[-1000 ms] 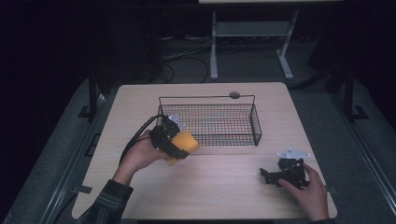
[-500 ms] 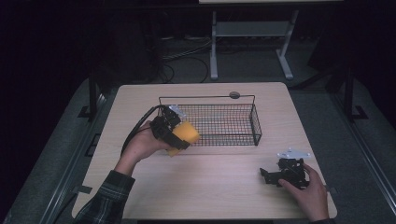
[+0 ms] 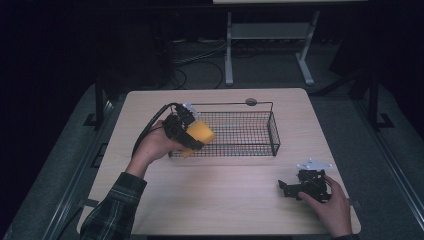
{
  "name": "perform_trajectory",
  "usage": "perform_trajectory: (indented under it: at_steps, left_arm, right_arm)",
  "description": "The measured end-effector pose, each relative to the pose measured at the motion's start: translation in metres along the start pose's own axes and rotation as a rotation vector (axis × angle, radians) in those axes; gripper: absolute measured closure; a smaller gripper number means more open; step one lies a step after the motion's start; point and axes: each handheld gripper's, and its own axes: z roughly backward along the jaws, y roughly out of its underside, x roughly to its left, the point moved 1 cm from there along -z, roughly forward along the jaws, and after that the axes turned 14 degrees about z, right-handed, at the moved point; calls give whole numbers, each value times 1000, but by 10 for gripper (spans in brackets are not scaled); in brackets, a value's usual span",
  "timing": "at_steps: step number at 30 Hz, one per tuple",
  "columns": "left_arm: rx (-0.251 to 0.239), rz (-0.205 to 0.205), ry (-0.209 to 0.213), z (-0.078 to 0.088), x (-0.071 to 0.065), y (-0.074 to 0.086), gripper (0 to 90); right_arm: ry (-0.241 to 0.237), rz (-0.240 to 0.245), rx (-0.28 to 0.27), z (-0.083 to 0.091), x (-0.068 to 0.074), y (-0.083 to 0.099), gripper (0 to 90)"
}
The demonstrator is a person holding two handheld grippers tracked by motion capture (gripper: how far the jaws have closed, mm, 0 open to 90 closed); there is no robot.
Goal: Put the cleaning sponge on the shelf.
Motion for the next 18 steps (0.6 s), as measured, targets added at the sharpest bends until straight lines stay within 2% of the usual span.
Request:
perform_trajectory:
  at_steps: [8, 10, 18]
  left_arm:
    - [0, 1, -25, -5, 10, -13, 224]
    - [-12, 18, -28, -7, 12, -15, 224]
    - [-18, 26, -53, -15, 29, -22, 224]
  right_arm:
    - [0, 2, -1, 0, 0, 0, 0]
    - [-1, 2, -1, 0, 0, 0, 0]
    - [-1, 2, -1, 0, 0, 0, 0]
